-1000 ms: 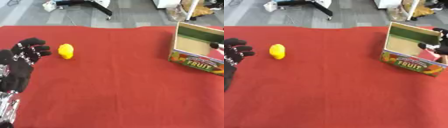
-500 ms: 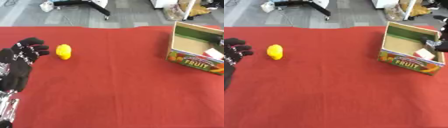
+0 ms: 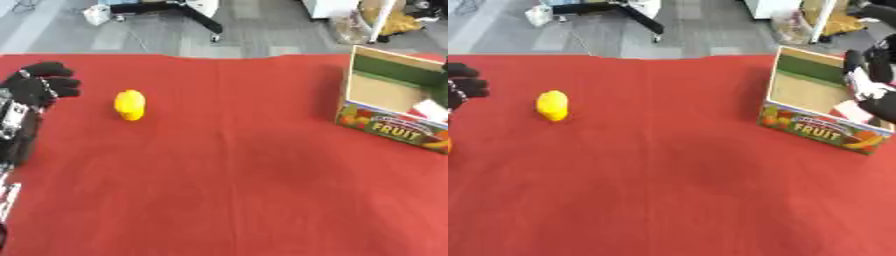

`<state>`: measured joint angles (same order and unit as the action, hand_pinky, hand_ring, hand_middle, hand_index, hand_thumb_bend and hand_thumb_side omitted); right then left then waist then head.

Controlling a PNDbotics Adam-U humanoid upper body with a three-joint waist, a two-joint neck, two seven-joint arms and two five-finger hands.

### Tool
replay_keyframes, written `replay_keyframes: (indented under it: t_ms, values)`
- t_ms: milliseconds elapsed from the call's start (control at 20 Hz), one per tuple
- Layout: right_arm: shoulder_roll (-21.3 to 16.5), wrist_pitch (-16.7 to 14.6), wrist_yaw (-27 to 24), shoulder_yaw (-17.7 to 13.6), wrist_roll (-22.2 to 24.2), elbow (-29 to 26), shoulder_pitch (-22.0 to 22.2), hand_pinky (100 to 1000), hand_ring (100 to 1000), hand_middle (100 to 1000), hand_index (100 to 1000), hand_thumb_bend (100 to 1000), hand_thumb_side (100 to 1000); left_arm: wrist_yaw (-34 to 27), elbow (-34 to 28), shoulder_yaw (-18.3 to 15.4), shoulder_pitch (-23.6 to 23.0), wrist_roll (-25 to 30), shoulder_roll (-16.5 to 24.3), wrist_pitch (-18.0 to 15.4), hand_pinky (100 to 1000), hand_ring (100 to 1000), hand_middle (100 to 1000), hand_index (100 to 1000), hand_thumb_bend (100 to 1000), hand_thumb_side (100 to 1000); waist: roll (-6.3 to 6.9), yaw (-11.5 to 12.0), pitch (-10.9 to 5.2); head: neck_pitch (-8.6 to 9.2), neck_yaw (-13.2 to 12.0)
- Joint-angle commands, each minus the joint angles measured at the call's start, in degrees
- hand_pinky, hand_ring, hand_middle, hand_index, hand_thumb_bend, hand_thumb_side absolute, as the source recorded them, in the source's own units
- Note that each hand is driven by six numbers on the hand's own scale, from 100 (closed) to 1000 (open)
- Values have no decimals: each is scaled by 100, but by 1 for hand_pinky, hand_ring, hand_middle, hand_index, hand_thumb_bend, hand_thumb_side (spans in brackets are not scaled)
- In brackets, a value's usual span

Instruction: Pick up the objects with one hand, pass them to the other hand, and then place them into the box on the other side of the table.

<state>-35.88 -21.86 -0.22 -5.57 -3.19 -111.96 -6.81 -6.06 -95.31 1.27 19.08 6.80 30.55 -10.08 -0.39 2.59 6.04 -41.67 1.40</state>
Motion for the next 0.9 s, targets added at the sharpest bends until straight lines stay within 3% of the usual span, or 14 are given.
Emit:
replay_keyframes:
  t_ms: [50,350,500,700,900]
  values:
    - [218,-112,154,18,134,-257,97,487,146,124,886,100,388,1070,185,-211,205,-108,791,238,762,725,703,810,405,643,104,-24,-45,1,-274]
    - [589,-84,333,145,385,-263,287,487,138,117,883,100,407,3137,1058,-191,552,453,1612,691,789,746,726,843,441,538,160,-71,-111,-68,-527]
    - [661,-47,353,196,468,-263,345,487,134,114,883,100,415,3907,1652,-125,756,870,1771,932,790,747,729,849,472,524,174,-89,-122,-119,-556]
    - [718,-28,361,255,563,-263,370,487,133,112,884,100,425,4457,2421,-71,992,1111,1683,1124,783,742,722,844,486,532,177,-121,-130,-142,-559]
    - [738,-17,366,271,597,-263,392,487,131,111,883,100,431,4776,2987,-2,1149,1448,1570,1071,791,744,722,852,515,512,173,-143,-136,-134,-552]
